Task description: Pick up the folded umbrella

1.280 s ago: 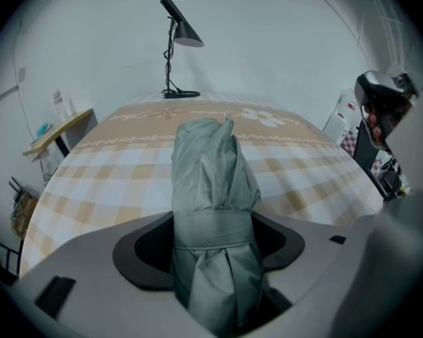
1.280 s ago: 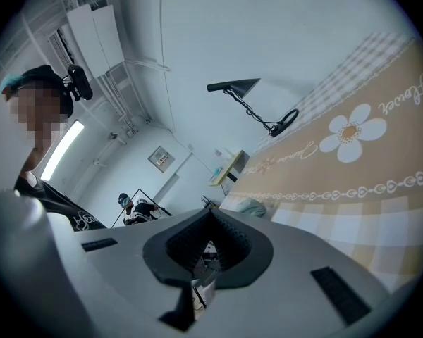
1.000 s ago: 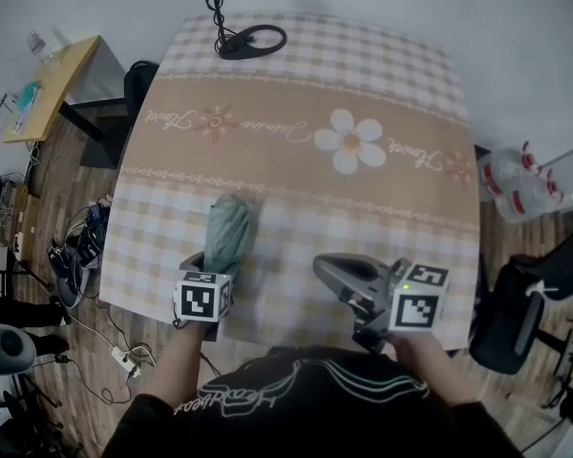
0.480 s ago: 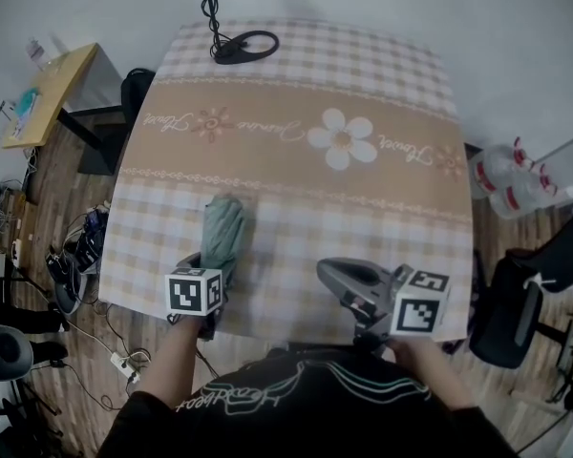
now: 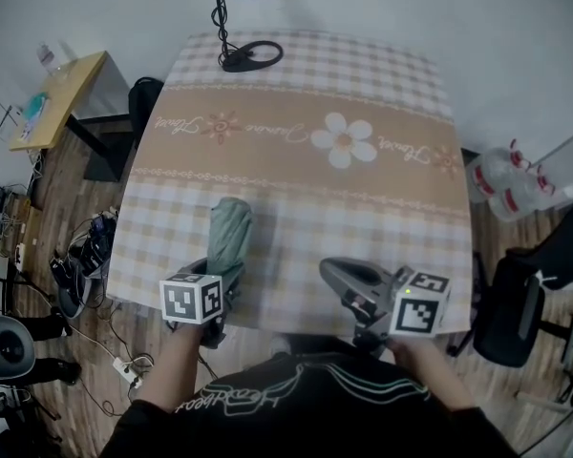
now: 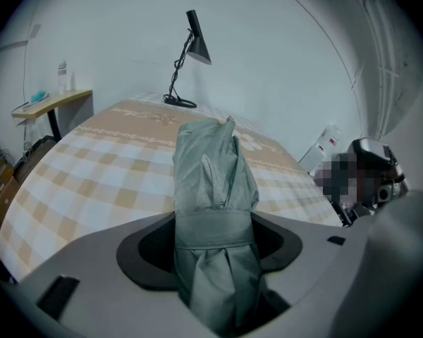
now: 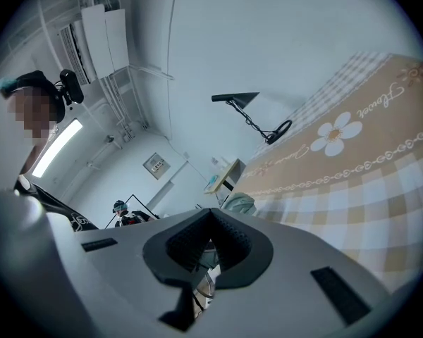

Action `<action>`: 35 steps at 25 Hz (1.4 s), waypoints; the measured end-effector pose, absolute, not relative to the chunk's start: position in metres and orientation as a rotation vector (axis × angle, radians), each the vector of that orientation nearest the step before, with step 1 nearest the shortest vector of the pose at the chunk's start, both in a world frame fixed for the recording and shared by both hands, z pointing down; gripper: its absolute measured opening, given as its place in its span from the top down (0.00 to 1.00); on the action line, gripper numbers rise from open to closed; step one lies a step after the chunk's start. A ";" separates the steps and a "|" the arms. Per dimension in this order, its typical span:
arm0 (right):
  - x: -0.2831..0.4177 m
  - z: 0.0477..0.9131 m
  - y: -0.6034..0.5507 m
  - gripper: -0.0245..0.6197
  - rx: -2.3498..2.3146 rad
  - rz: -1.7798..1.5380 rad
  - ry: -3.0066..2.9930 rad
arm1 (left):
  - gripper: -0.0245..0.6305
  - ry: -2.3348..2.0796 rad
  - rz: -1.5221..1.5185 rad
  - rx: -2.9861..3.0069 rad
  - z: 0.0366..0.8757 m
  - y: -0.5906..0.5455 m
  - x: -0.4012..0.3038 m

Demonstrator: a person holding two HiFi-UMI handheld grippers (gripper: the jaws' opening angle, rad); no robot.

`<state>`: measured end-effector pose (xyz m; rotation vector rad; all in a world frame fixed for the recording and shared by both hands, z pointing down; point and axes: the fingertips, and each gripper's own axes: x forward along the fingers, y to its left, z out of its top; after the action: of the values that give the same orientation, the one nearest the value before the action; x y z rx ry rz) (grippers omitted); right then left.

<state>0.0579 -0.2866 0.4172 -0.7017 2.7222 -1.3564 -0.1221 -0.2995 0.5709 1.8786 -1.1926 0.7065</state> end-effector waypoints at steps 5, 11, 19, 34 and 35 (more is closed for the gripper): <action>0.050 0.404 -0.274 0.95 -0.699 -1.332 2.708 | 0.55 -1.167 0.629 1.960 0.538 -0.286 -0.115; 0.040 0.390 -0.253 0.95 -0.704 -1.284 2.718 | 0.55 -1.117 0.466 2.045 0.495 -0.266 -0.108; 0.028 0.366 -0.217 0.95 -0.682 -1.233 2.708 | 0.55 -1.033 0.330 2.202 0.432 -0.237 -0.098; 0.004 0.318 -0.161 0.95 -0.633 -0.999 2.806 | 0.55 -0.968 0.055 2.401 0.323 -0.186 -0.108; 0.001 0.313 -0.159 0.95 -0.620 -0.984 2.807 | 0.55 -0.969 0.045 2.419 0.317 -0.183 -0.109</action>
<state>0.0014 -0.1587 0.3125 -0.6198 2.8070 -0.9838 -0.1091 -0.1832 0.3173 2.4186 -0.9686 0.0451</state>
